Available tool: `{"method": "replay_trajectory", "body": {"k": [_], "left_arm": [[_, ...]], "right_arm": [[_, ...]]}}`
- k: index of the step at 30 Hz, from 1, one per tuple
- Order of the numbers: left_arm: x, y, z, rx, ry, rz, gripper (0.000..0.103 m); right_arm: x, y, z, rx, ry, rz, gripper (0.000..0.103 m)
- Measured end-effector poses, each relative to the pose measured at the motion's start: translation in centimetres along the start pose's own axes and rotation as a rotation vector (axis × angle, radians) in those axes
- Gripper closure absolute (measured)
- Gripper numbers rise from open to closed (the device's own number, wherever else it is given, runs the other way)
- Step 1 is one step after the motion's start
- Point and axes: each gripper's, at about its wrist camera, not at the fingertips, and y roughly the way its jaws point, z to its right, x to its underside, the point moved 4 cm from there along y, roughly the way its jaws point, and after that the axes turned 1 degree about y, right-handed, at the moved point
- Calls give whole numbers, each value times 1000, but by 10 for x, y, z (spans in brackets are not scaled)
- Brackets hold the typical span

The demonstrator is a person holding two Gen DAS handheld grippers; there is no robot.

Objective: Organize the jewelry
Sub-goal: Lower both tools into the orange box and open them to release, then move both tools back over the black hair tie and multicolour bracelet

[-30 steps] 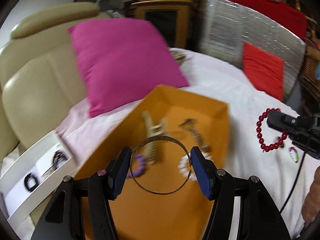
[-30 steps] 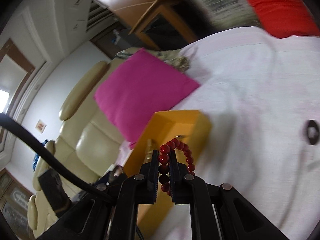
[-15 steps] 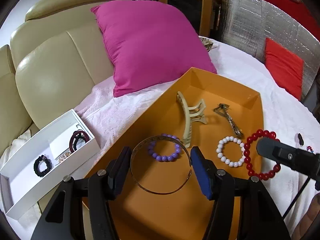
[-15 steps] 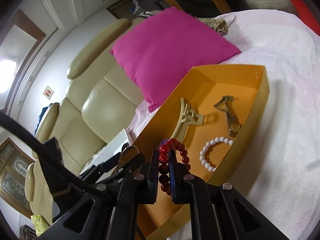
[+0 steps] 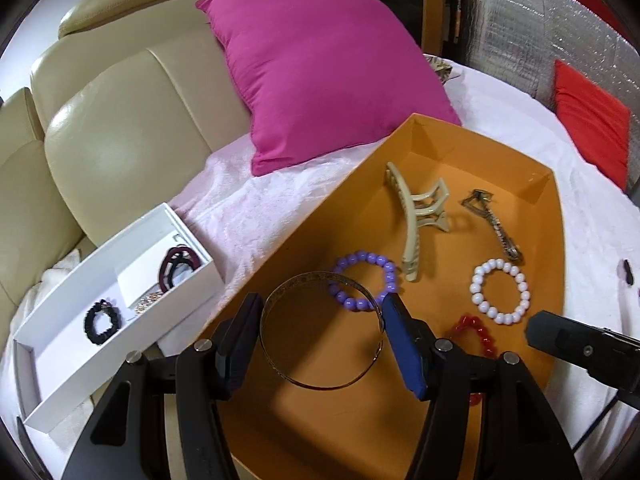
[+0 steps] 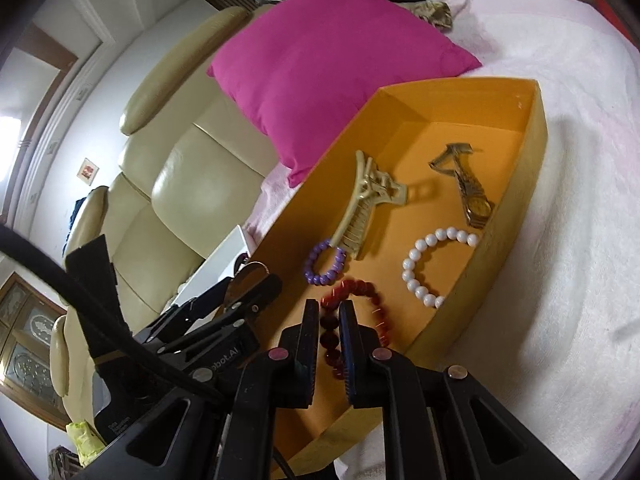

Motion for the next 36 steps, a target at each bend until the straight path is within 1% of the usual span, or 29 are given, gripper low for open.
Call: {"method": "replay_trajectory", "body": {"k": [3, 10, 13, 18, 27, 36], "left_arm": [[-1, 0, -2, -21, 4, 4, 40], [-7, -13, 8, -38, 28, 73, 39], [-9, -21, 20, -46, 63, 107, 35], [-11, -31, 42, -45, 108, 147, 35], [-11, -38, 78, -33, 166, 169, 35], [-8, -44, 121, -14, 230, 189, 32]], "right_arm": [[0, 0, 2, -6, 17, -22, 90], [-10, -24, 11, 12, 35, 43, 90], [-14, -38, 20, 13, 58, 72, 90], [-20, -59, 31, 22, 87, 114, 90], [-17, -94, 58, 45, 127, 164, 90], [-10, -119, 88, 98, 158, 172, 90]]}}
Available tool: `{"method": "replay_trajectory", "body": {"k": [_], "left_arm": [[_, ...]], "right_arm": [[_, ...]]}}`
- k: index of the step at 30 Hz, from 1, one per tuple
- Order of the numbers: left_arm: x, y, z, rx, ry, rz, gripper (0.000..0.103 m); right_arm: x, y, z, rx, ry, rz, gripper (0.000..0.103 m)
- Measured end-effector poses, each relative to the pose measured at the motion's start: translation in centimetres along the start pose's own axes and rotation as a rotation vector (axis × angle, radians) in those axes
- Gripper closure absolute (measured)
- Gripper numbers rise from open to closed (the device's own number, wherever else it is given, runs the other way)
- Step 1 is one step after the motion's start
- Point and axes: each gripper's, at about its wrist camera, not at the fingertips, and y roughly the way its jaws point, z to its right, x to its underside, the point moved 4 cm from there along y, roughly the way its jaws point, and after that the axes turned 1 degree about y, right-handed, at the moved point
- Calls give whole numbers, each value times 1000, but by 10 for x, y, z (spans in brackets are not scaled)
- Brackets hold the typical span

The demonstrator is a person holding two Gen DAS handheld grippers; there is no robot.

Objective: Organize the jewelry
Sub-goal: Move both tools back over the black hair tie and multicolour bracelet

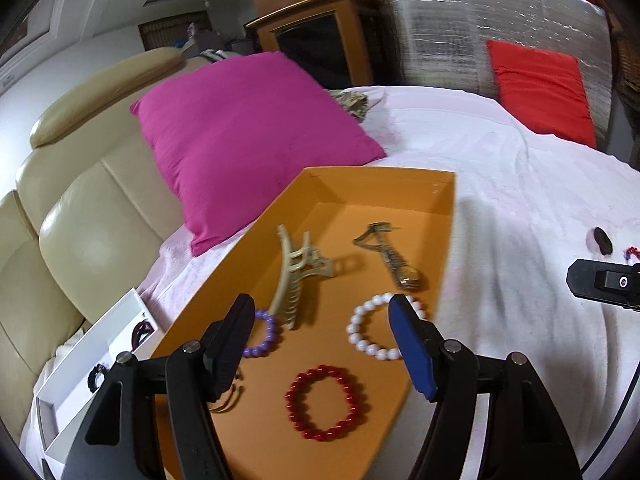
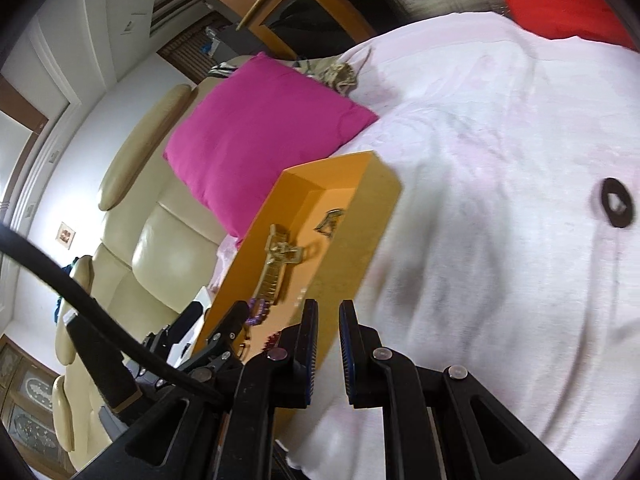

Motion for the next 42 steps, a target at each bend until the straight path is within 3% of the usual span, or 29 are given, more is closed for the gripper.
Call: {"method": "replay_trajectory", "body": {"k": [6, 11, 22, 33, 38, 42], "left_arm": [[-5, -5, 30, -2, 69, 23, 30], [-7, -6, 62, 39, 116, 13, 30], [-6, -29, 157, 335, 213, 8, 29], [-2, -54, 186, 359, 308, 83, 29], [-8, -59, 195, 404, 258, 41, 29], [-20, -63, 214, 391, 238, 33, 29]], "right_arm": [[-2, -21, 30, 28, 49, 13, 90], [-2, -36, 49, 58, 64, 20, 89], [-10, -87, 99, 161, 130, 108, 89], [-6, -154, 116, 401, 92, 250, 89], [0, -185, 130, 426, 141, 319, 72], [-4, -193, 144, 422, 187, 340, 71]]}}
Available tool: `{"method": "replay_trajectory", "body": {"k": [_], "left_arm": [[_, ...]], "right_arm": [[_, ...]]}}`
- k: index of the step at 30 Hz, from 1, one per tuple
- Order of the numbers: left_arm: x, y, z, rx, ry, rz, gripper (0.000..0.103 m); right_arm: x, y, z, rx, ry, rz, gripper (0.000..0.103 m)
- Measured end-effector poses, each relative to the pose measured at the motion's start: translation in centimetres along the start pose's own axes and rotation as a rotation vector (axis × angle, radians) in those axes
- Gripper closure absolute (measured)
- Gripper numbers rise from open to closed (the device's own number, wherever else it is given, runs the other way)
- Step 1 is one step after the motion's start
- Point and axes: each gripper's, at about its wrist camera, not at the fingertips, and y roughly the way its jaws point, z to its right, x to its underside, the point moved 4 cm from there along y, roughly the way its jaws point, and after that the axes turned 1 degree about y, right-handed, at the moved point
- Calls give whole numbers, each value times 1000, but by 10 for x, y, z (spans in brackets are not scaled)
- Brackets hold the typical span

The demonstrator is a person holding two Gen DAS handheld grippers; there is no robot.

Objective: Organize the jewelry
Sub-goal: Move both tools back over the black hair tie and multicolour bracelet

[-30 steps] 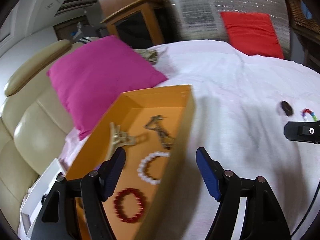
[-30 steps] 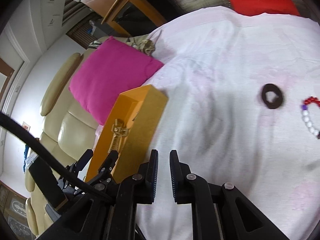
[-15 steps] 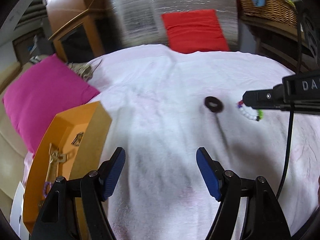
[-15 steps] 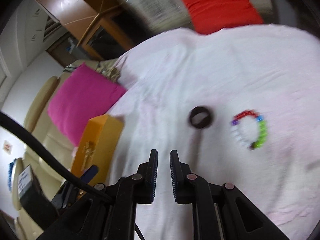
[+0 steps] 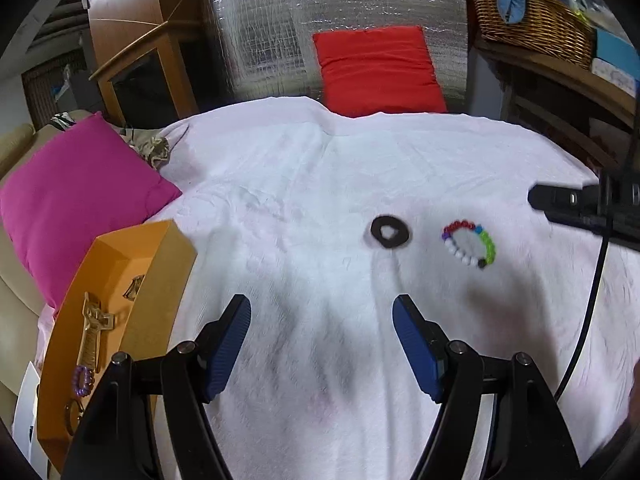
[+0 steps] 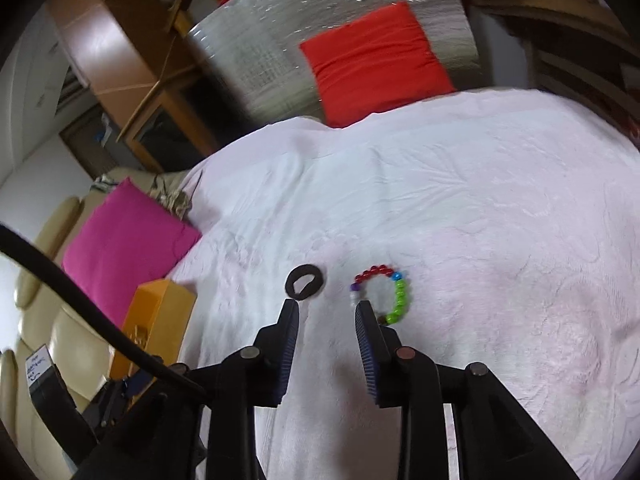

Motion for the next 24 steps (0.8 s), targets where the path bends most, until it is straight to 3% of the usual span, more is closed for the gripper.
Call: {"method": "replay_trajectory", "body": {"k": [6, 9, 13, 17, 24], "left_arm": [[-27, 20, 1, -17, -58, 4, 29], [-27, 36, -8, -63, -63, -6, 29], [-27, 61, -19, -47, -87, -77, 29], [-32, 68, -25, -68, -74, -65, 29], [-31, 75, -29, -34, -68, -87, 29]], "right_arm": [[-7, 10, 10, 52, -31, 4, 71], [-10, 22, 22, 70, -6, -18, 71], [-11, 34, 27, 85, -3, -48, 71], [-9, 38, 22, 82, -24, -68, 71], [-2, 51, 21, 81, -27, -91, 71]]}}
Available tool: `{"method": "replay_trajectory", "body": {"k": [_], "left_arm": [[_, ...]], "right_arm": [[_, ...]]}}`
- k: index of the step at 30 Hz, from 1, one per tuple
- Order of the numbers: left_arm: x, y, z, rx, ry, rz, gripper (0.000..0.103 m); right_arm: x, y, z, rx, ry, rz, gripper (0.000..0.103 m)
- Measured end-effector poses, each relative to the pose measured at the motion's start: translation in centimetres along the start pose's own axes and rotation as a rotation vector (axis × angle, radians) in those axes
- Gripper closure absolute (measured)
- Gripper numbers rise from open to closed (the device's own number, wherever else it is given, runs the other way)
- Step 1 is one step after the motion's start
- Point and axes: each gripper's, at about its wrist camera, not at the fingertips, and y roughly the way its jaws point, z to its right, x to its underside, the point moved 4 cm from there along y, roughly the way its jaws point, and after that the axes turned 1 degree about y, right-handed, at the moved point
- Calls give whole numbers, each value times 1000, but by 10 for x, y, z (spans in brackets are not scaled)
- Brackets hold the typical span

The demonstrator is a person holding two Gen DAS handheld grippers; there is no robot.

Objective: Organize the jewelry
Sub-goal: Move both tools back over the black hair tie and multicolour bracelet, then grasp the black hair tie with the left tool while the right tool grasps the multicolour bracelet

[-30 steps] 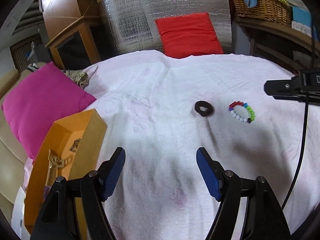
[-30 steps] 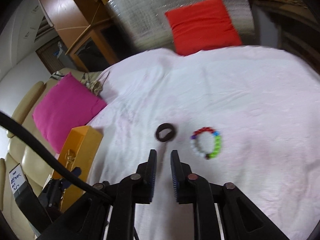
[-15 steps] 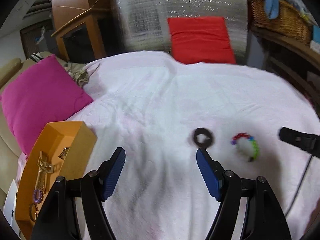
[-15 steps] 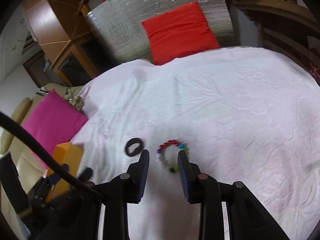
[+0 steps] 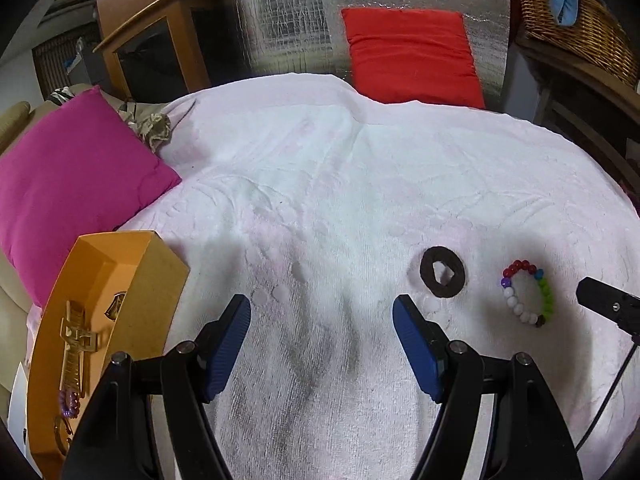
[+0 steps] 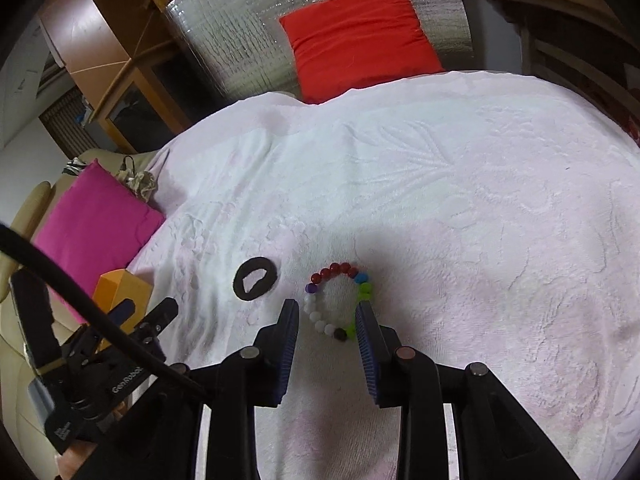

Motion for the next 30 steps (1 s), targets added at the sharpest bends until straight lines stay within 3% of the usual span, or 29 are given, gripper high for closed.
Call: {"method": "replay_trajectory", "body": {"k": [12, 19, 30], "left_arm": [[4, 13, -21, 16, 13, -37, 29], [5, 28, -41, 75, -17, -76, 29], [4, 38, -24, 121, -14, -83, 29]], "right_arm": [[-4, -1, 19, -8, 57, 5, 71], [-5, 7, 33, -45, 112, -37, 71], [-5, 42, 30, 13, 94, -67, 71]]}}
